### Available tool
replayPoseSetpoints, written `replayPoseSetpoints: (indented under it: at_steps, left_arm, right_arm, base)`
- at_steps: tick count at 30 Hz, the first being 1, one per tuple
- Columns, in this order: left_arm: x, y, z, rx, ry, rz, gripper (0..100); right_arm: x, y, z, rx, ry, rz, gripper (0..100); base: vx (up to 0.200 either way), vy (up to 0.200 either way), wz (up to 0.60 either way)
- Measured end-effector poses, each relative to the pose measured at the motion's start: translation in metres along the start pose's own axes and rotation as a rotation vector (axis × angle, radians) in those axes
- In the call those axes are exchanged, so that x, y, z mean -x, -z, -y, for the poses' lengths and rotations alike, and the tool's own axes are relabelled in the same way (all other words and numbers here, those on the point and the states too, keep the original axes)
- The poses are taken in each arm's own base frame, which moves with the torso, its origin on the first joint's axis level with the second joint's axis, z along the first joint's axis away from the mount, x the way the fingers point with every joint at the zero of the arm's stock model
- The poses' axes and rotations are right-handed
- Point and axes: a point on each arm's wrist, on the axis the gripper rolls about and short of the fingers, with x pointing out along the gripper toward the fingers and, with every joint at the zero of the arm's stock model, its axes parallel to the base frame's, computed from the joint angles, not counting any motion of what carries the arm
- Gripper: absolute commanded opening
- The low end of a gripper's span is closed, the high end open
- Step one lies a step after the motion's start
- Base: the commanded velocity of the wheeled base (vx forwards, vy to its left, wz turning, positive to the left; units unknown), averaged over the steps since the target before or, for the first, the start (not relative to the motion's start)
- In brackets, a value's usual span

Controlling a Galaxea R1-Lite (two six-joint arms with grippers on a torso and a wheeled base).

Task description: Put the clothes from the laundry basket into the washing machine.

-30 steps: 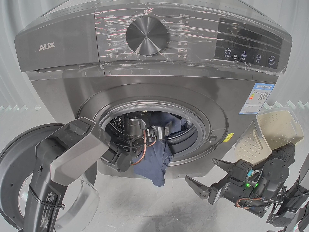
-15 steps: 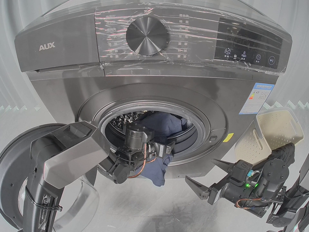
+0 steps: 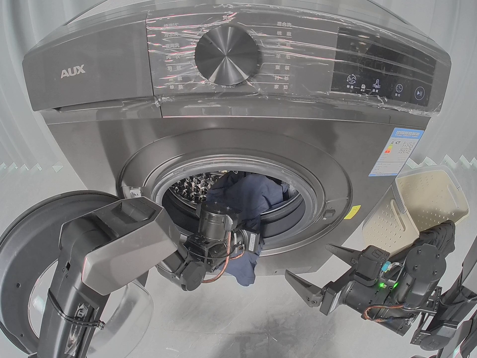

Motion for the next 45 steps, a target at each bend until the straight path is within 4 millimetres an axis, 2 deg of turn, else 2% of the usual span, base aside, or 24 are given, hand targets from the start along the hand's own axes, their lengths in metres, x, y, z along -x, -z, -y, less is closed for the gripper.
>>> replayPoseSetpoints:
  at_steps: [2,5,17,19,23,24,32,38,45]
  left_arm:
    - [0.000,-0.003,0.000,0.003,-0.002,0.009,0]
    - [-0.002,-0.019,-0.002,0.011,-0.012,0.059,0]
    - [-0.017,-0.102,-0.016,0.057,-0.123,0.386,0]
    - [-0.021,-0.108,-0.019,0.065,-0.139,0.426,0]
    - [-0.028,-0.107,-0.023,0.072,-0.153,0.452,0]
    - [-0.029,-0.105,-0.024,0.072,-0.155,0.451,100]
    - [-0.028,-0.077,-0.022,0.070,-0.147,0.348,100]
    - [-0.015,-0.050,-0.011,0.052,-0.088,0.225,100]
    - [-0.003,-0.029,0.003,0.026,-0.024,0.128,100]
  right_arm:
    - [0.000,0.000,0.000,0.000,0.000,0.002,100]
    - [-0.001,-0.001,-0.001,-0.001,-0.002,0.004,100]
    - [-0.001,-0.001,-0.002,-0.001,-0.005,0.007,100]
    - [-0.001,-0.001,-0.002,-0.001,-0.006,0.007,100]
    - [-0.001,-0.001,-0.002,-0.001,-0.006,0.008,100]
    - [-0.001,-0.001,-0.002,-0.001,-0.006,0.008,100]
    - [-0.001,-0.001,-0.002,-0.001,-0.006,0.008,100]
    - [-0.001,-0.001,-0.002,-0.001,-0.006,0.007,100]
    - [-0.001,-0.001,-0.002,-0.001,-0.006,0.007,100]
  base:
    - [0.000,0.000,0.00]
    - [0.000,0.000,0.00]
    - [0.000,0.000,0.00]
    - [0.000,0.000,0.00]
    - [0.000,0.000,0.00]
    - [0.000,0.000,0.00]
    - [0.000,0.000,0.00]
    - [0.000,0.000,0.00]
    - [0.000,0.000,0.00]
